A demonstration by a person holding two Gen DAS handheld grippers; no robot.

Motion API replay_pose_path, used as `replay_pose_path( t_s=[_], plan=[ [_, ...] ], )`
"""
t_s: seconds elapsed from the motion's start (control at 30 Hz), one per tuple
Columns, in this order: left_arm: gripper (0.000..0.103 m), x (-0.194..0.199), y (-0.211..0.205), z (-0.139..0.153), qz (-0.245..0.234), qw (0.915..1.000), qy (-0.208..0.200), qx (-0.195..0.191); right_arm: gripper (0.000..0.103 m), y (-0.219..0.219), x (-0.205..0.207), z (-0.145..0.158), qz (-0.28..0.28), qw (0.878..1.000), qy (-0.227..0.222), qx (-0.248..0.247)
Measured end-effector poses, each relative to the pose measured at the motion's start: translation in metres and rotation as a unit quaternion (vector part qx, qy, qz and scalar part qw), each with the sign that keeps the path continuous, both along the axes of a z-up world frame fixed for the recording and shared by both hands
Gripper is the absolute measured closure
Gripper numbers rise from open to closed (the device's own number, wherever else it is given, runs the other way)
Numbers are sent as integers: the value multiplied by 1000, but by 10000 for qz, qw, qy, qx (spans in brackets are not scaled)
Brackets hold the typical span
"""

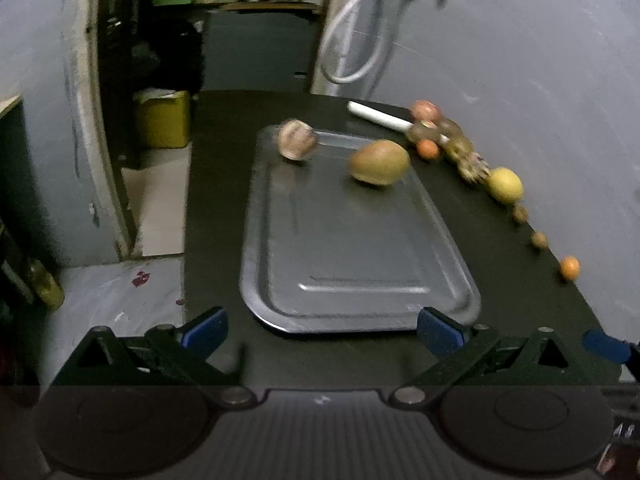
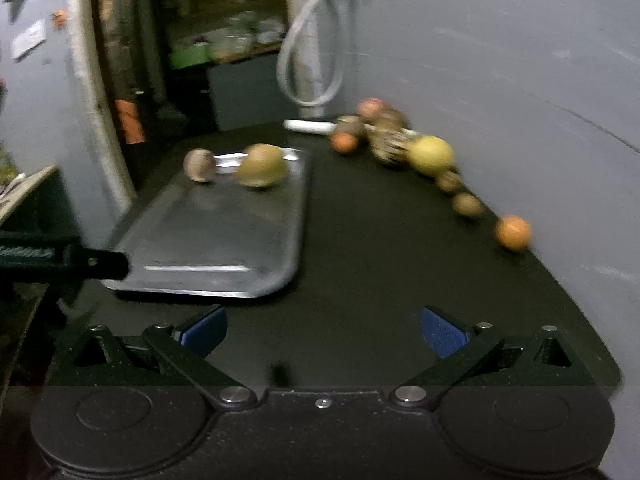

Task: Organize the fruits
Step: 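Move both open tools back toward the row of fruits by the wall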

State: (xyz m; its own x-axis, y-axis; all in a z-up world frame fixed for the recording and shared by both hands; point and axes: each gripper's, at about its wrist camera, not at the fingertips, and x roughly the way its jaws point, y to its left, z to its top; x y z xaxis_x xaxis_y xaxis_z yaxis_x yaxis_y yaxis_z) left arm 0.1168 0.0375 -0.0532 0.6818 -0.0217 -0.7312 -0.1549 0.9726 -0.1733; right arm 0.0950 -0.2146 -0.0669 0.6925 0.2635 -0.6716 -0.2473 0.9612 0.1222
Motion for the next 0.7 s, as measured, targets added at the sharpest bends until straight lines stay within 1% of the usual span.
replay_pose_path(
  t_s=[0.13,0.37,0.53,0.7],
  plan=[
    [1,5,-20,0,-416,9991,-12,119,1,-26,-5,-4,-493,9987,53,-92],
    [1,42,-60,3,-1167,9931,-63,87,1,-56,5,-6,-1292,9911,-60,-320],
    [1,91,-96,4,-1741,9847,-98,41,1,-65,28,-10,-1703,9835,-164,-588],
    [1,143,-139,2,-2338,9722,-130,58,1,-63,53,-20,-1896,9789,-202,-737]
  ],
)
